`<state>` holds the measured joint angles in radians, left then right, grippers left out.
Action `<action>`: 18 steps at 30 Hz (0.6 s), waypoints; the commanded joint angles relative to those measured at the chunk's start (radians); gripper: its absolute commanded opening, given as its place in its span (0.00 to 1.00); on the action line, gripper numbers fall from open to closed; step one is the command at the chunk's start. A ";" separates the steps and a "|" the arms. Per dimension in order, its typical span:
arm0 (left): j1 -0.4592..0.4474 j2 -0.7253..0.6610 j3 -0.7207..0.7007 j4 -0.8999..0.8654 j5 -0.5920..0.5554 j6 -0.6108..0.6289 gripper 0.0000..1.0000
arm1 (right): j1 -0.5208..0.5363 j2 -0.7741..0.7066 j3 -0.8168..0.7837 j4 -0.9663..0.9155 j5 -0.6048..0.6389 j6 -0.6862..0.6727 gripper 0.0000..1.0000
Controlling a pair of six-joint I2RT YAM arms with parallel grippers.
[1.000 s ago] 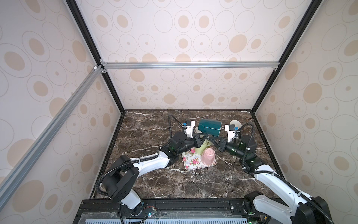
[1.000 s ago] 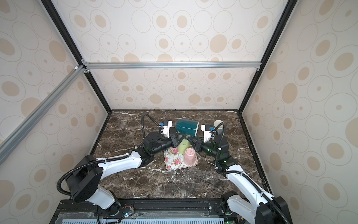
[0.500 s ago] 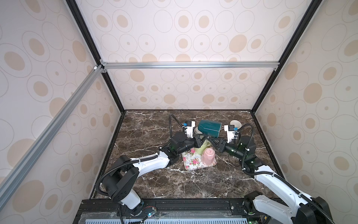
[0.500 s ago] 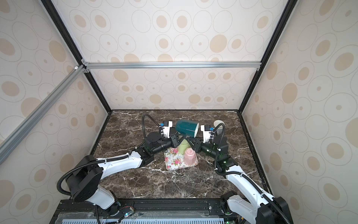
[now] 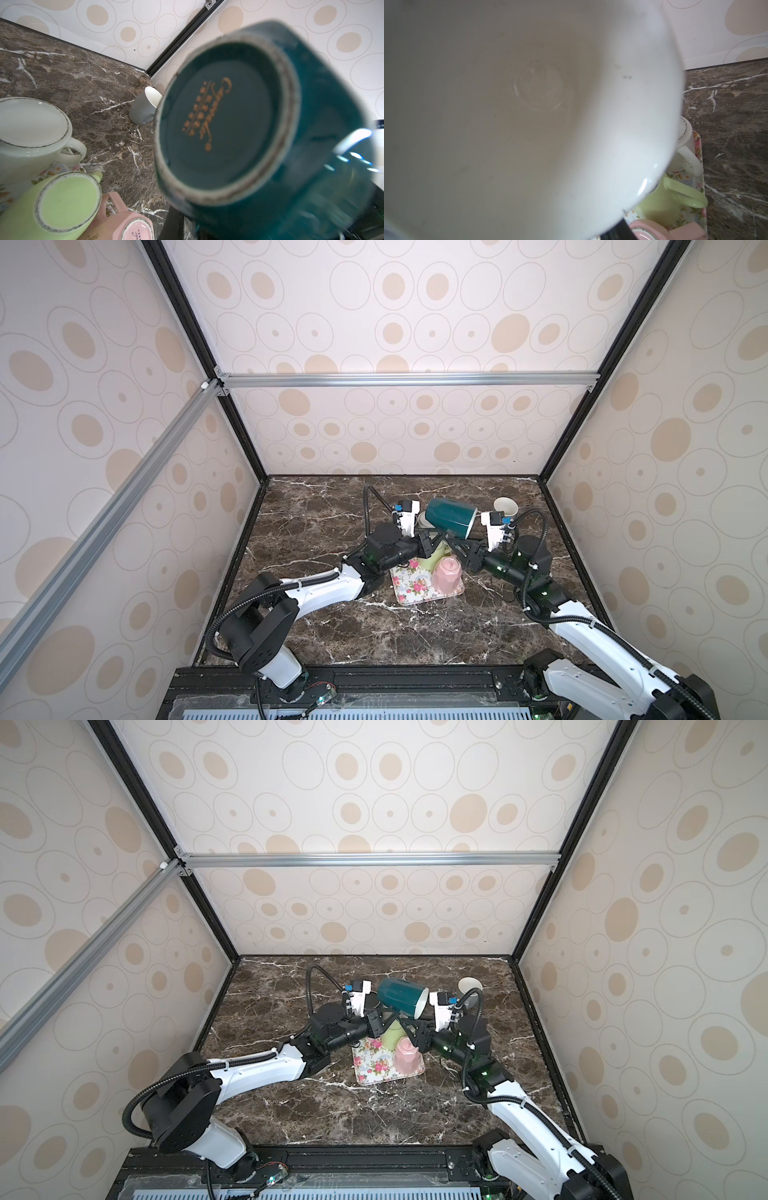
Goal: Turn the mug right side up
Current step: Place the mug at the top-right of the table.
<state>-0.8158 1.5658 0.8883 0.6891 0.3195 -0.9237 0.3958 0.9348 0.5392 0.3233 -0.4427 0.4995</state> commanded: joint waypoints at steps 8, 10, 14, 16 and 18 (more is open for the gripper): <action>-0.016 -0.001 0.006 0.030 0.049 -0.003 0.00 | 0.005 -0.016 -0.031 0.114 0.114 -0.024 0.37; -0.017 0.003 0.003 0.032 0.051 -0.007 0.00 | 0.006 -0.010 -0.036 0.126 0.133 -0.026 0.36; -0.017 0.018 -0.002 0.051 0.058 -0.022 0.00 | 0.007 0.020 -0.039 0.152 0.140 -0.021 0.31; -0.019 0.026 -0.002 0.055 0.065 -0.029 0.00 | 0.006 0.032 -0.042 0.178 0.133 -0.014 0.28; -0.018 0.032 0.000 0.053 0.065 -0.031 0.00 | 0.008 0.038 -0.043 0.191 0.128 -0.014 0.27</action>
<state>-0.8143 1.5948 0.8848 0.6765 0.3088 -0.9581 0.4072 0.9676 0.4923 0.3931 -0.3641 0.4812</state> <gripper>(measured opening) 0.114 0.270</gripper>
